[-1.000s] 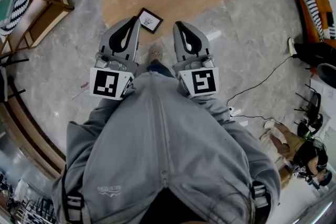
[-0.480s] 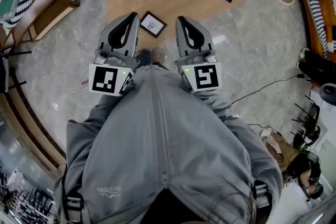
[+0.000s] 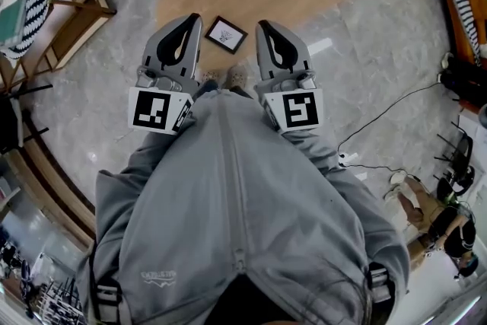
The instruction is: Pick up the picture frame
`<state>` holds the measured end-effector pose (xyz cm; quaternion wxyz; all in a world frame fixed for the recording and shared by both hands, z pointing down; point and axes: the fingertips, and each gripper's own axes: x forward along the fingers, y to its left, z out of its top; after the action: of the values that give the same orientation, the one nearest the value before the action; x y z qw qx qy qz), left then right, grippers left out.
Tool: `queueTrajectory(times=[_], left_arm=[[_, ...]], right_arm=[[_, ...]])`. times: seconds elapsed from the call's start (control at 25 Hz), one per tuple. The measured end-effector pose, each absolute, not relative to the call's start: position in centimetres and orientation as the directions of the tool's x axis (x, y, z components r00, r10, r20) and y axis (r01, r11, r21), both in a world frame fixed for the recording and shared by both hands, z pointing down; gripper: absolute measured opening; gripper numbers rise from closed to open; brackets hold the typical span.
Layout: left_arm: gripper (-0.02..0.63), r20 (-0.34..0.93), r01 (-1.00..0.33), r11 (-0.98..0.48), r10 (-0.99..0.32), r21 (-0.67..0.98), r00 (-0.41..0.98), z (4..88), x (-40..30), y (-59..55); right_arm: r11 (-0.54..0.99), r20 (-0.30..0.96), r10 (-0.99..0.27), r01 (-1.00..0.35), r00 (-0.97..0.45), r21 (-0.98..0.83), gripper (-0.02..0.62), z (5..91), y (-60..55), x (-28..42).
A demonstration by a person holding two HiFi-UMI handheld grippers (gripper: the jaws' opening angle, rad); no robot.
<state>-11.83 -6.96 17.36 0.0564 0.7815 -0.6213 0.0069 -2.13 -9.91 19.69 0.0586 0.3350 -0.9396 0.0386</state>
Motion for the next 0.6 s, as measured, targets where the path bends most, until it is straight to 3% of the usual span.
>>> queueTrajectory(times=[0.6], left_arm=[[0.018,0.165,-0.942,-0.315,-0.929,0.116,0.331,22.3,-11.3,-9.5]], right_arm=[[0.739,0.212,-0.649,-0.671,-0.731,-0.051,0.032,24.2,-10.9,-1.8]])
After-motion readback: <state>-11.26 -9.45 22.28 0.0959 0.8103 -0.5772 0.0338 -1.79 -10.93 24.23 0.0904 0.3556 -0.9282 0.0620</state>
